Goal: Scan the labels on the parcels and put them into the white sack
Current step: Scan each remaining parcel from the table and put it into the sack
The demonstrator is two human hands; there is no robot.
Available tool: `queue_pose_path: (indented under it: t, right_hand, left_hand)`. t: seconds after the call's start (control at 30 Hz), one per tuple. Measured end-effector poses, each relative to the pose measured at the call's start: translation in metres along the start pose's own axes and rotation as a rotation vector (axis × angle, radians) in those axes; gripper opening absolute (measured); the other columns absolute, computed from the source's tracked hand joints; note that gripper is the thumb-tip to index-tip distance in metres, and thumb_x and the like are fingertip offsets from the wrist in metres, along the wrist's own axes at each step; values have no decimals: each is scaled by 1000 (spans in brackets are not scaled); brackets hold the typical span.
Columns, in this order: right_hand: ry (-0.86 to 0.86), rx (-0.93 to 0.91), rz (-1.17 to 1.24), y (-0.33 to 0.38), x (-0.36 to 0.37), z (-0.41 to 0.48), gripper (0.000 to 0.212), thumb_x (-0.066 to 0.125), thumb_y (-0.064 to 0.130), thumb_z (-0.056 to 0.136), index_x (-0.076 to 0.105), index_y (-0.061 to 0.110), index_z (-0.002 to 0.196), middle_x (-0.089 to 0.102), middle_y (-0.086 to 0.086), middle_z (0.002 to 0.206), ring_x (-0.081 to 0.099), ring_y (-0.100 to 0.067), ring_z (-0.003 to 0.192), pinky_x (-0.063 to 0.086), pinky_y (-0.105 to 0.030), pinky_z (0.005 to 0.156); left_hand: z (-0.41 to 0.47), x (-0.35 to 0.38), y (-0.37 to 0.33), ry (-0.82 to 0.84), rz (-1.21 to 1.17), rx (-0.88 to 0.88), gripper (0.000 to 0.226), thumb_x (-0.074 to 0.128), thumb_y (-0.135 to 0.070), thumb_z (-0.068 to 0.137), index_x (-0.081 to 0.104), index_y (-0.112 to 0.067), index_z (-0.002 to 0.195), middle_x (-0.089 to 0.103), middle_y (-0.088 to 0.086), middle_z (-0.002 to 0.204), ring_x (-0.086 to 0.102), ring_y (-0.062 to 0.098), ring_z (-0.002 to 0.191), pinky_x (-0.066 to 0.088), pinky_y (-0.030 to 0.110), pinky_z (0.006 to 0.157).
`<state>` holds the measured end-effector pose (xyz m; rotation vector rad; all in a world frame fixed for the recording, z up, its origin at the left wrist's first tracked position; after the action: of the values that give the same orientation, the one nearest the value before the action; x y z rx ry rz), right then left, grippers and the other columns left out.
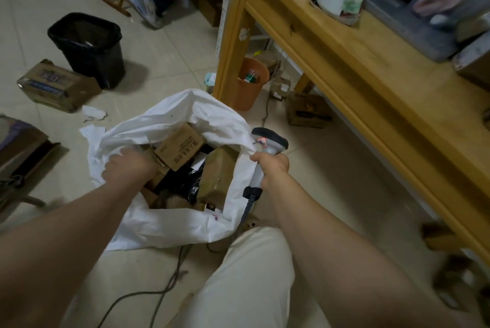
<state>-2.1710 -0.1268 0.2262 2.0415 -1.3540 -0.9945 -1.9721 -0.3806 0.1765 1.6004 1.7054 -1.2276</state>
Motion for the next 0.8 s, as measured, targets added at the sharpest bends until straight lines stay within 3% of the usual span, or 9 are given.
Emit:
queue_pose_path:
  t: [0.07,0.13,0.2,0.27,0.37,0.47,0.63,0.8]
  right_hand:
    - [-15,-8,46,2,-11,-10,38,74,2,77,47,7,103,57,-11,98,58,-31,95,52,-44,92]
    - [15,6,110,5,-23,-21,24,71,0,79,55,-1,98,64,-13,82,62,-28,78,56,-45,87]
    - [77,-8,179,13,-34,-36,11,68,4,85,61,1,93,67,-14,70,65,-24,63,60,-41,71]
    - [115,-65,182,25,-51,-51,16,67,11,89,63,-2,97,67,-15,69,65,-23,56,57,-31,52]
    - [84,-169,240,43,-91,-76,16,66,12,90,60,-2,85,62,-14,58,58,-19,41,51,-25,41]
    - [62,-253,345,57,-142,-103,15,65,7,89,57,4,77,56,-11,54,51,-16,36,44,-21,39]
    - [-31,-359,431,73,-241,-142,18,65,-1,84,54,6,71,55,-4,45,50,-14,36,43,-21,39]
    - [-171,-371,470,72,-334,-163,14,63,-2,81,54,4,73,55,-7,54,50,-15,39,43,-24,42]
  left_hand:
    - [-19,-5,-42,-44,60,187,53,54,-37,91,41,-6,132,49,22,128,49,40,118,41,48,101]
    - [-46,-6,-88,-67,83,386,59,54,-38,91,35,-10,138,44,22,134,44,41,123,35,50,105]
    - [-80,-7,-132,-81,121,571,68,54,-40,91,25,-16,147,34,19,147,35,39,133,27,51,111]
    - [-118,-12,-169,-115,143,742,72,56,-38,91,21,-19,151,29,15,153,30,35,139,22,49,115]
    - [-179,-22,-213,-163,98,986,69,60,-27,87,29,-17,148,36,16,148,34,35,135,26,48,113]
    - [-241,-29,-247,-213,70,1193,65,60,-24,85,35,-16,145,44,12,143,39,32,132,29,47,111]
    - [-343,-27,-294,-187,33,1376,71,60,-22,86,29,-16,150,46,12,142,40,33,130,31,42,108]
    - [-423,-17,-334,-109,51,1450,73,59,-24,90,22,-19,152,43,11,144,39,32,130,39,40,102]
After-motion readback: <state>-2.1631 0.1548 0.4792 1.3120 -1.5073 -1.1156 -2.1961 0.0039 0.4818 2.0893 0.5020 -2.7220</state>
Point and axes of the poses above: each hand's wrist, its own z-axis towards the middle knuckle, its own x-axis out of the palm, y = z × x, the point moved 7 cm from there along z, towards the middle knuckle
